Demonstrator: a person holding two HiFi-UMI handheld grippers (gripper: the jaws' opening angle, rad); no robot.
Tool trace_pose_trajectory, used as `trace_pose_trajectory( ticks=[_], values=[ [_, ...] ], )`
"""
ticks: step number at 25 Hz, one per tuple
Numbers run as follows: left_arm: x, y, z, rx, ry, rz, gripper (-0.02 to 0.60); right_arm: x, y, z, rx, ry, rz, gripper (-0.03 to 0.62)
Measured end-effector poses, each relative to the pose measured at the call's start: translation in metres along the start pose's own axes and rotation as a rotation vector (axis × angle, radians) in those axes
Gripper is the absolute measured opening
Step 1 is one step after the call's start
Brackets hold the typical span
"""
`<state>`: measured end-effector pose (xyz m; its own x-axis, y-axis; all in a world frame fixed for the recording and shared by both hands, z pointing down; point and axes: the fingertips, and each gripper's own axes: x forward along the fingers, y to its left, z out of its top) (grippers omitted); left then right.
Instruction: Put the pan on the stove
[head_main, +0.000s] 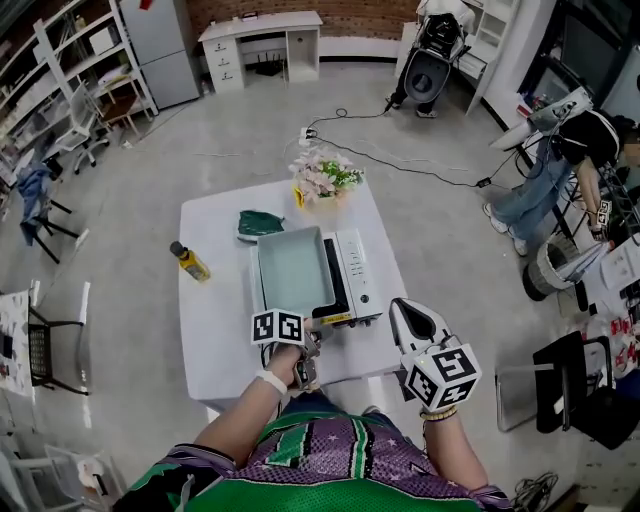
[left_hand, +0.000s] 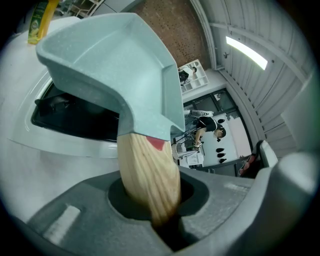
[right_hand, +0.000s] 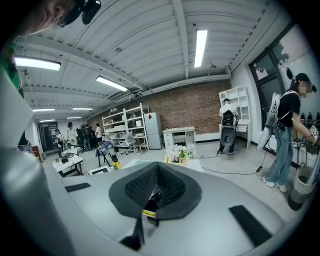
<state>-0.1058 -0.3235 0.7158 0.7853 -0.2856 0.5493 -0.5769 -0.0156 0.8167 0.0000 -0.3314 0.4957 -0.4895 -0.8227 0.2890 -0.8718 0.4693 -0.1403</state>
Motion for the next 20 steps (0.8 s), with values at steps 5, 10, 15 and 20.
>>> trace_pose_trajectory(
  ticks=[5, 10, 15, 20],
  values=[
    [0.010, 0.004, 0.000, -0.031, 0.013, 0.013, 0.063, 0.001, -0.005, 0.002, -0.004, 0.006, 0.007, 0.002],
    [0.020, 0.005, -0.002, -0.037, 0.027, 0.022, 0.063, -0.002, -0.015, -0.001, 0.003, 0.008, 0.001, 0.002],
    [0.023, 0.004, 0.003, -0.057, 0.024, 0.032, 0.064, 0.002, -0.021, -0.006, 0.010, 0.020, 0.001, 0.002],
    [0.024, 0.000, 0.006, -0.079, 0.036, 0.030, 0.072, 0.005, -0.024, -0.009, 0.017, 0.020, 0.005, 0.002]
  ],
)
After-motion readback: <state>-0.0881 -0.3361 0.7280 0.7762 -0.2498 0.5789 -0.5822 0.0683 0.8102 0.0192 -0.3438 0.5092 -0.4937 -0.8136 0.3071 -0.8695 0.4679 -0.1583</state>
